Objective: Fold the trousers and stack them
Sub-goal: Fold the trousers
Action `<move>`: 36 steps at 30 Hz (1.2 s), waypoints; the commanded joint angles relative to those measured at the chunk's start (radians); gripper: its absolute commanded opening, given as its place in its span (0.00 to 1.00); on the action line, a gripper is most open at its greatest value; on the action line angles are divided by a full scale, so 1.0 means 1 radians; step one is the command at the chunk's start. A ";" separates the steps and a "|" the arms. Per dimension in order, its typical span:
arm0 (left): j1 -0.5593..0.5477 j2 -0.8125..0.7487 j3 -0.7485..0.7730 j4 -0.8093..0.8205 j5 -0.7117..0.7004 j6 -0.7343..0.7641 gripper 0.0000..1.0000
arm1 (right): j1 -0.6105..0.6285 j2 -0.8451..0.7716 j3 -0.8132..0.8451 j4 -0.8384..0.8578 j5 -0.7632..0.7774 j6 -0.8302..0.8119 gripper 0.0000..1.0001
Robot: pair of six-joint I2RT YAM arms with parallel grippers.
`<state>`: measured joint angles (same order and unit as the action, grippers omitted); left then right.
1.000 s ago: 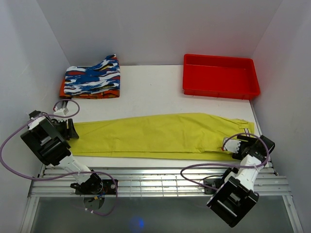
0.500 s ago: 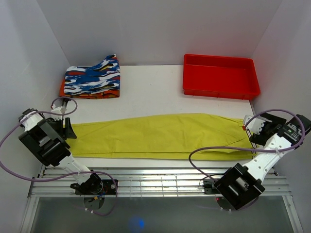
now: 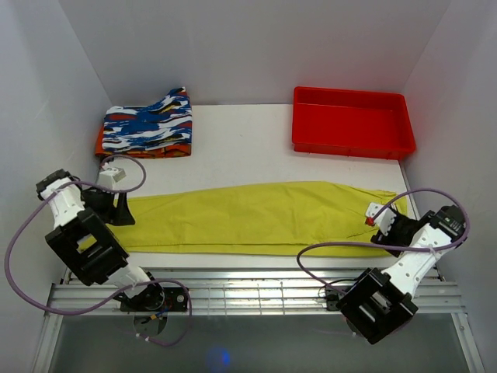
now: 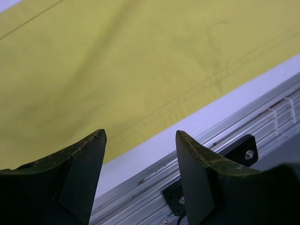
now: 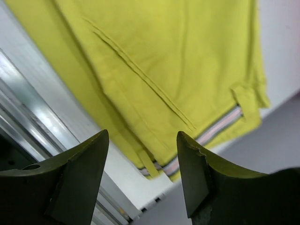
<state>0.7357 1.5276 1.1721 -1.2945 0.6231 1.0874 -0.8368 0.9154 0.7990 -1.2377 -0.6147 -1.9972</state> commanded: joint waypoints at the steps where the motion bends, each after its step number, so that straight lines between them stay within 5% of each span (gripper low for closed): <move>1: -0.117 -0.104 -0.070 -0.045 0.096 0.091 0.71 | 0.059 -0.010 -0.082 0.060 0.012 -0.334 0.65; 6: -0.413 -0.194 -0.150 0.095 0.093 -0.058 0.71 | 0.182 0.161 -0.003 0.184 0.057 0.162 0.65; 11: -0.805 -0.273 -0.195 0.355 0.047 -0.345 0.68 | 0.189 0.425 0.325 -0.074 -0.097 0.417 0.61; 15: -1.034 -0.265 -0.204 0.491 -0.042 -0.452 0.57 | 0.249 0.297 0.243 -0.069 -0.021 0.242 0.59; 20: -1.260 -0.178 -0.218 0.578 -0.082 -0.538 0.48 | 0.303 -0.037 -0.102 0.065 0.059 0.048 0.64; 24: -1.380 -0.126 -0.264 0.650 -0.141 -0.557 0.46 | 0.341 -0.177 -0.263 0.149 0.095 -0.017 0.64; 27: -1.391 -0.078 -0.246 0.664 -0.148 -0.561 0.46 | 0.395 -0.133 -0.270 0.196 0.084 0.107 0.64; 32: -1.391 -0.070 -0.189 0.659 -0.168 -0.593 0.46 | 0.443 0.189 0.004 0.222 -0.032 0.517 0.62; 36: -1.391 -0.070 -0.193 0.658 -0.135 -0.644 0.53 | 0.522 0.295 0.193 0.201 -0.040 0.643 0.64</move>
<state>-0.6563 1.4841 0.9516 -0.6537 0.4660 0.4953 -0.3729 1.1938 0.8974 -1.0412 -0.5949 -1.5383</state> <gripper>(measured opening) 0.507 0.635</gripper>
